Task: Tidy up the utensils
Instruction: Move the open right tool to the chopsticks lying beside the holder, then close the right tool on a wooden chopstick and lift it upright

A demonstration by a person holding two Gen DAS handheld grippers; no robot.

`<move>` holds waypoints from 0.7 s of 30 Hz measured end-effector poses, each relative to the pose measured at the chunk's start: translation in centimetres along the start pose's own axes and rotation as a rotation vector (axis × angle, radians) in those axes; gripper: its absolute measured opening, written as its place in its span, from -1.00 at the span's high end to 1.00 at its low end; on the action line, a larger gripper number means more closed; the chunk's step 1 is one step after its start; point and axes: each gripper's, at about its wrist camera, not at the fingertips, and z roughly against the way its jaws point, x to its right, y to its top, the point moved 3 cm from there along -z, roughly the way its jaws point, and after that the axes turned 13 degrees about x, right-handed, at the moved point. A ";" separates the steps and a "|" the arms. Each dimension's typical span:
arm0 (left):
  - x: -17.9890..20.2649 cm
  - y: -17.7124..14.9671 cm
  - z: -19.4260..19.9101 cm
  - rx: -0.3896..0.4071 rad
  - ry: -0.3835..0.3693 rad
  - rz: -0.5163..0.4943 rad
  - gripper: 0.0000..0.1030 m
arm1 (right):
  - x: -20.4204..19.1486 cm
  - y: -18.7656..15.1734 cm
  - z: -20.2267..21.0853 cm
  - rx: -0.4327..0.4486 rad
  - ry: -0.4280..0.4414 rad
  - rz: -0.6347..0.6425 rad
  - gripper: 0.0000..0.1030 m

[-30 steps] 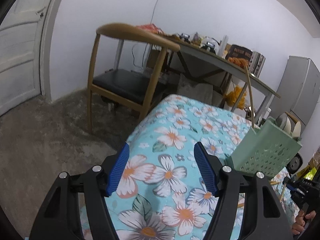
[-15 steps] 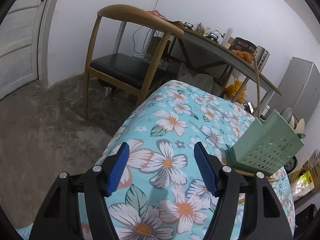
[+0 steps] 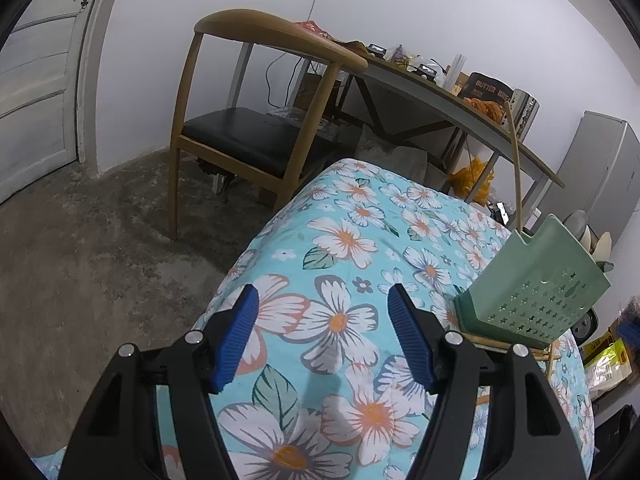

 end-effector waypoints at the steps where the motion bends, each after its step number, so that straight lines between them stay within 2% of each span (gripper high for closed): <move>1: 0.0 0.0 0.0 0.000 0.000 0.001 -0.26 | 0.7 -0.4 -1.1 -0.025 -0.016 -0.009 0.41; 5: 0.0 0.0 0.0 -0.001 0.000 0.000 -0.26 | 3.4 -1.6 -4.9 -0.094 -0.075 -0.063 0.40; 9: 0.0 -0.1 -0.1 -0.008 0.000 -0.003 -0.26 | 4.3 -2.2 -6.7 -0.143 -0.100 -0.073 0.39; 11: 0.1 -0.2 -0.3 -0.012 0.001 -0.004 -0.26 | 4.6 -2.5 -7.3 -0.140 -0.112 -0.076 0.40; 14: 0.1 -0.3 -0.5 -0.017 0.004 -0.004 -0.26 | 4.4 -2.3 -7.3 -0.125 -0.135 -0.071 0.73; 17: 0.1 -0.3 -0.6 -0.018 0.009 0.001 -0.26 | 4.0 -2.6 -6.5 -0.131 -0.123 -0.076 0.76; 21: 0.0 -0.3 -0.5 -0.017 0.013 0.004 -0.26 | 3.4 -2.1 -4.1 -0.085 -0.092 -0.084 0.79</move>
